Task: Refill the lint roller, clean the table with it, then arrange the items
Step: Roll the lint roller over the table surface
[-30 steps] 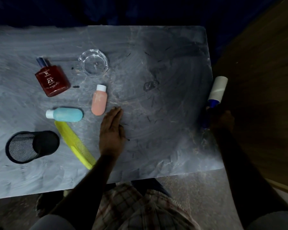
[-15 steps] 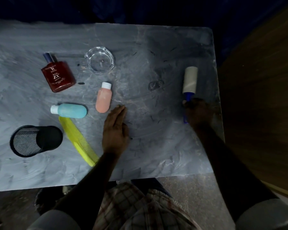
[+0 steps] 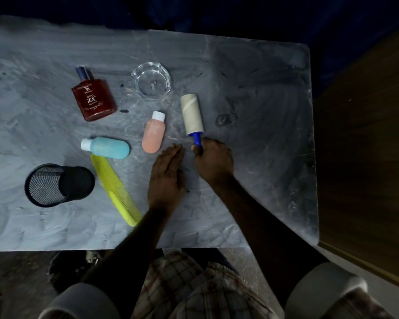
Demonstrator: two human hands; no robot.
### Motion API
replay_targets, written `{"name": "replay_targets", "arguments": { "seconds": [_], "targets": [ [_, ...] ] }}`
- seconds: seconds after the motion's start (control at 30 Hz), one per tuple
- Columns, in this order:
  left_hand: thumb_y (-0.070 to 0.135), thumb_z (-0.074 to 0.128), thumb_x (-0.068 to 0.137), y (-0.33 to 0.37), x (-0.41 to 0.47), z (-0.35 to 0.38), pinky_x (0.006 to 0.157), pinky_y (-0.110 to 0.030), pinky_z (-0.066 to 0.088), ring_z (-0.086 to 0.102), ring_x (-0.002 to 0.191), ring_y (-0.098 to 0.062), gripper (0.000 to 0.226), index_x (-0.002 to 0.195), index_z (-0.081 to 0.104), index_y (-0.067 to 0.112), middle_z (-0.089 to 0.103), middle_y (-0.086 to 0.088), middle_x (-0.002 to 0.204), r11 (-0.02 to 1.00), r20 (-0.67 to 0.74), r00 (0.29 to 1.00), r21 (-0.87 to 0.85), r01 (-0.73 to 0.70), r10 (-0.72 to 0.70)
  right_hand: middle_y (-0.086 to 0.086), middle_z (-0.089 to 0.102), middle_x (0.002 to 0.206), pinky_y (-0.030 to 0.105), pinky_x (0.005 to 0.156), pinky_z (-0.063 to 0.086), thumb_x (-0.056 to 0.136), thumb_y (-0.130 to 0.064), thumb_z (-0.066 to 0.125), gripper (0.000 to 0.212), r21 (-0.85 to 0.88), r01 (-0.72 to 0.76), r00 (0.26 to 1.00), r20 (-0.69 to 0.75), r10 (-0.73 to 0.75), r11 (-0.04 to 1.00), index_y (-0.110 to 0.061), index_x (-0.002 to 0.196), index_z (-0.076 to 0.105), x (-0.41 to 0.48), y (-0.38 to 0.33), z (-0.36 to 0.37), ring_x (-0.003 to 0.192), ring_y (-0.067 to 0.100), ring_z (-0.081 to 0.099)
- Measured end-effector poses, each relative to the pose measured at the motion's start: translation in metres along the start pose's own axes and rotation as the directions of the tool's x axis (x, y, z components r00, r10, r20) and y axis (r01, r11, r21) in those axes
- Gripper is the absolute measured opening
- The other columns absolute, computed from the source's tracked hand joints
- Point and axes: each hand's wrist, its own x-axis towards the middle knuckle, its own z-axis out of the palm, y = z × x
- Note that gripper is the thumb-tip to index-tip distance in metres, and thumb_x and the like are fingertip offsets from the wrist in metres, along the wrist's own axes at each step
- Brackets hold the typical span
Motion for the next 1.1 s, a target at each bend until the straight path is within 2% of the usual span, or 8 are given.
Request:
{"name": "replay_targets", "arguments": {
  "seconds": [0.17, 0.3, 0.37, 0.63, 0.77, 0.93, 1.03, 1.1],
  "targets": [
    [0.001, 0.055, 0.085, -0.007, -0.002, 0.002, 0.125, -0.051, 0.035, 0.043, 0.148, -0.025, 0.064, 0.148, 0.057, 0.001, 0.055, -0.015, 0.156, 1.000, 0.014, 1.000, 0.004, -0.014, 0.014, 0.013, 0.071, 0.106, 0.037, 0.087, 0.046, 0.098, -0.036, 0.052, 0.028, 0.002, 0.024, 0.999, 0.031, -0.024, 1.000, -0.011, 0.102, 0.065, -0.002, -0.012, 0.007, 0.103, 0.032, 0.066],
    [0.008, 0.047, 0.091, -0.004, -0.002, 0.001, 0.124, -0.051, 0.036, 0.043, 0.148, -0.024, 0.059, 0.149, 0.057, 0.003, 0.056, -0.014, 0.156, 1.000, 0.005, 1.000, 0.013, -0.009, 0.009, 0.011, 0.071, 0.109, 0.035, 0.088, 0.046, 0.099, -0.037, 0.050, 0.029, -0.012, 0.006, 1.000, 0.019, -0.006, 1.000, -0.012, 0.105, 0.065, 0.000, -0.006, 0.004, 0.105, 0.030, 0.065],
    [0.004, 0.049, 0.094, -0.003, -0.002, 0.001, 0.124, -0.053, 0.037, 0.044, 0.148, -0.025, 0.056, 0.150, 0.056, 0.005, 0.055, -0.012, 0.157, 1.000, -0.005, 1.000, 0.018, -0.017, 0.018, 0.012, 0.071, 0.108, 0.036, 0.087, 0.046, 0.099, -0.038, 0.051, 0.030, -0.001, -0.032, 0.999, 0.005, 0.032, 1.000, -0.012, 0.104, 0.065, 0.003, 0.002, 0.000, 0.104, 0.031, 0.066],
    [0.004, 0.045, 0.091, 0.000, 0.000, -0.001, 0.121, -0.055, 0.041, 0.044, 0.148, -0.024, 0.057, 0.147, 0.060, 0.003, 0.056, -0.012, 0.155, 0.999, -0.042, 0.998, 0.010, -0.045, 0.045, 0.019, 0.073, 0.090, 0.041, 0.074, 0.052, 0.093, -0.039, 0.055, 0.035, 0.036, -0.156, 0.975, -0.151, 0.160, 0.987, -0.008, 0.088, 0.070, 0.013, 0.061, -0.028, 0.086, 0.040, 0.069],
    [0.004, 0.045, 0.092, 0.001, 0.000, -0.001, 0.121, -0.056, 0.041, 0.044, 0.149, -0.024, 0.056, 0.146, 0.060, 0.003, 0.056, -0.011, 0.156, 0.999, -0.043, 0.998, 0.013, -0.040, 0.040, 0.020, 0.073, 0.102, 0.038, 0.081, 0.051, 0.096, -0.040, 0.059, 0.035, 0.063, -0.323, 0.936, -0.128, 0.329, 0.944, -0.009, 0.102, 0.071, 0.012, 0.098, -0.048, 0.098, 0.039, 0.068],
    [0.005, 0.044, 0.093, 0.001, -0.001, 0.000, 0.121, -0.055, 0.040, 0.045, 0.149, -0.025, 0.057, 0.148, 0.059, 0.005, 0.055, -0.010, 0.156, 0.999, -0.037, 0.999, 0.015, -0.034, 0.034, 0.019, 0.071, 0.113, 0.025, 0.078, 0.037, 0.099, -0.039, 0.057, 0.040, 0.075, -0.438, 0.886, -0.135, 0.444, 0.896, -0.005, 0.116, 0.068, 0.001, 0.150, -0.069, 0.105, 0.032, 0.067],
    [0.004, 0.044, 0.092, -0.001, -0.001, 0.001, 0.121, -0.056, 0.041, 0.047, 0.148, -0.027, 0.058, 0.148, 0.059, 0.006, 0.055, -0.009, 0.157, 1.000, -0.035, 0.999, 0.016, -0.024, 0.025, 0.023, 0.067, 0.123, 0.037, 0.090, 0.049, 0.098, -0.037, 0.059, 0.043, 0.110, -0.509, 0.848, -0.106, 0.519, 0.854, -0.004, 0.125, 0.064, -0.002, 0.175, -0.081, 0.113, 0.035, 0.064],
    [0.005, 0.044, 0.092, -0.002, -0.002, 0.002, 0.121, -0.055, 0.041, 0.047, 0.148, -0.027, 0.059, 0.149, 0.058, 0.007, 0.055, -0.009, 0.157, 1.000, -0.030, 0.999, 0.021, -0.022, 0.023, 0.025, 0.063, 0.127, 0.043, 0.096, 0.048, 0.098, -0.039, 0.058, 0.047, 0.067, -0.551, 0.826, -0.101, 0.555, 0.832, -0.003, 0.129, 0.061, -0.005, 0.189, -0.087, 0.118, 0.040, 0.061]
  ]
}}
